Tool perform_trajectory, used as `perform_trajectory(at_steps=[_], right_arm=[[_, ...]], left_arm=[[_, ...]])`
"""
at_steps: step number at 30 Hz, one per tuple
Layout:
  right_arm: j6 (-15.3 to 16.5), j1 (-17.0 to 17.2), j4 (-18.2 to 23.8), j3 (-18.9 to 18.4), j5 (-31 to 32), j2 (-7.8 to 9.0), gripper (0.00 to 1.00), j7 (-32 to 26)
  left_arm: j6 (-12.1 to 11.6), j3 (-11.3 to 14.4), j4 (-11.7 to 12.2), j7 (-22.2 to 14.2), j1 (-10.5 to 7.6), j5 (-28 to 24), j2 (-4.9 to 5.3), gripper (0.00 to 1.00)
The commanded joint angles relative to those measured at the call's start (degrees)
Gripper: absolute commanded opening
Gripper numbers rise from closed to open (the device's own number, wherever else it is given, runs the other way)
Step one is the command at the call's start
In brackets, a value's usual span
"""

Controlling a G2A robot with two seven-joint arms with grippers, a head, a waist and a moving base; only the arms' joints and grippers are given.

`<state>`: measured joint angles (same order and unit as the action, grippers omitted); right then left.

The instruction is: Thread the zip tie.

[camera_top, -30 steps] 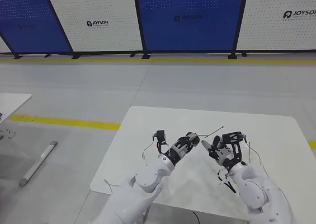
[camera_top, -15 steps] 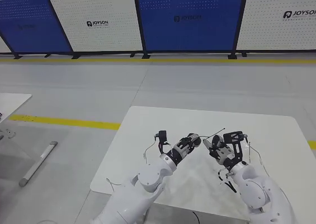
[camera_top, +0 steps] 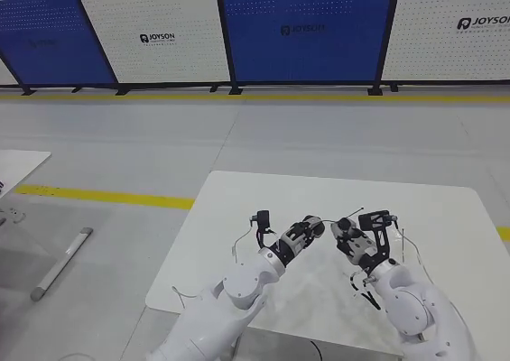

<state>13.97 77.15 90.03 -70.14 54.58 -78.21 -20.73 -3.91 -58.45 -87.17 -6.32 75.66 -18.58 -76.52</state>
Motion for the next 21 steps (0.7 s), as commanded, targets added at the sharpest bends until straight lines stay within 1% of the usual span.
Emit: perform_trajectory(at_steps=[1, 12, 13, 14, 16, 18, 21], right_arm=[[-0.27, -0.09, -0.03, 0.09, -0.1, 0.04, 0.0, -0.13], [-0.83, -0.38, -0.42, 0.84, -0.21, 0.27, 0.0, -0.43], [-1.04, -0.45, -0.55, 0.93, -0.23, 0.31, 0.21, -0.94], [-1.25, -0.54, -0.58, 0.99, -0.24, 0.32, 0.25, -1.16], [-1.4, -0.77, -0.87, 1.23, -0.25, 0.35, 0.29, -1.63], [-1.41, -0.91, -1.03, 1.43, -0.25, 0.38, 0.31, -1.84], [-1.34, -0.98, -0.91, 1.63, -0.36, 0.44, 0.31, -1.8]], left_arm=[[-0.03, -0.06, -0.04, -0.06, 0.05, 0.02, 0.01, 0.0], [-0.06, -0.31, 0.23, -0.47, 0.06, -0.28, -0.01, 0.0], [-0.21, -0.39, 0.13, -0.37, 0.1, -0.34, -0.01, 0.0], [-0.3, -0.42, 0.06, -0.34, 0.16, -0.39, -0.02, 0.0], [-0.46, -0.47, -0.15, -0.39, 0.26, -0.39, -0.01, 0.0], [-0.54, -0.47, -0.26, -0.38, 0.32, -0.31, -0.01, 0.0], [-0.57, -0.47, -0.27, -0.37, 0.35, -0.23, -0.03, 0.0]])
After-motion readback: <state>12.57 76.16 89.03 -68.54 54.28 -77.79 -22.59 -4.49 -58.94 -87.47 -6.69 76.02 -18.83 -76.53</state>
